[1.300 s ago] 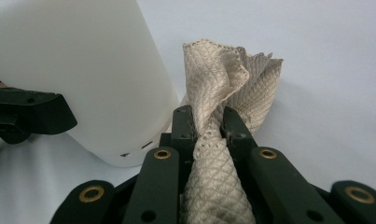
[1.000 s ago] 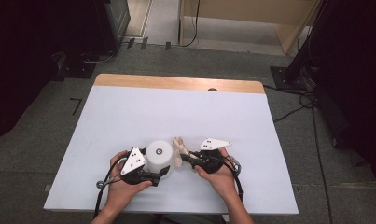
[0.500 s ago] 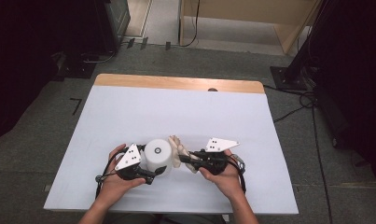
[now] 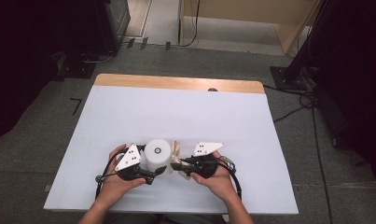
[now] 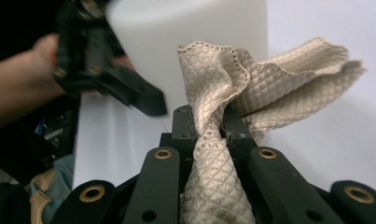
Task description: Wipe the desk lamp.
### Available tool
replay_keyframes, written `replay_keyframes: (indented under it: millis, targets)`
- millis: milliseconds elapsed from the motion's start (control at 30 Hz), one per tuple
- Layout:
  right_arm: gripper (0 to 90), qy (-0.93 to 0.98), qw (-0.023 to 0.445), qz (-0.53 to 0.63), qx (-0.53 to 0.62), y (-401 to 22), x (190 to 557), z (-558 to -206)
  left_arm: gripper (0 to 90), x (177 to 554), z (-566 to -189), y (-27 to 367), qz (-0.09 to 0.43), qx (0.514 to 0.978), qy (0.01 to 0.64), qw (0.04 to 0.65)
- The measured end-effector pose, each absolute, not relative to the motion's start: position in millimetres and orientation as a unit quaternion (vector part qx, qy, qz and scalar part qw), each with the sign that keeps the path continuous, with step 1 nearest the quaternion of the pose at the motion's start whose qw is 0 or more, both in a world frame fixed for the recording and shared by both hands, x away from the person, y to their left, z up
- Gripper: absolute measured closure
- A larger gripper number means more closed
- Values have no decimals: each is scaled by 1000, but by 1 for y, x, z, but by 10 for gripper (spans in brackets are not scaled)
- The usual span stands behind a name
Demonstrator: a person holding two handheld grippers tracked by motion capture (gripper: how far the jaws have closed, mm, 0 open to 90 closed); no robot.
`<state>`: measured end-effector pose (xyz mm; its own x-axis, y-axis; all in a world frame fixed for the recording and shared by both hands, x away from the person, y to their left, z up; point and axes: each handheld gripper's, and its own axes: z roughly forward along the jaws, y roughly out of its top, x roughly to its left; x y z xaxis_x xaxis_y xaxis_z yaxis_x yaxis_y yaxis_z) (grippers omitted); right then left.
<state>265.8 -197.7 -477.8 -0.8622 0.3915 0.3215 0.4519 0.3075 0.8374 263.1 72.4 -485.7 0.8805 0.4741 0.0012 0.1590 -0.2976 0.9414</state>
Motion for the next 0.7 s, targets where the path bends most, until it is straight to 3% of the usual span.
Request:
replay_keyframes:
  millis: [167, 400, 533, 633, 700]
  targets:
    - [795, -827, 28, -491, -273, -192, 269, -490, 84, 263, -486, 73, 141, 793, 200, 558]
    - [795, -799, 22, -542, -259, -200, 265, -474, 84, 263, -487, 73, 142, 790, 200, 562]
    - [789, -799, -4, -526, -292, -209, 270, -472, 82, 258, -486, 73, 152, 786, 220, 557]
    - [729, -796, -20, -497, -346, -219, 276, -477, 78, 254, -487, 72, 157, 778, 244, 557]
    - [634, -789, -38, -479, -384, -227, 280, -480, 67, 250, -487, 71, 158, 776, 261, 552]
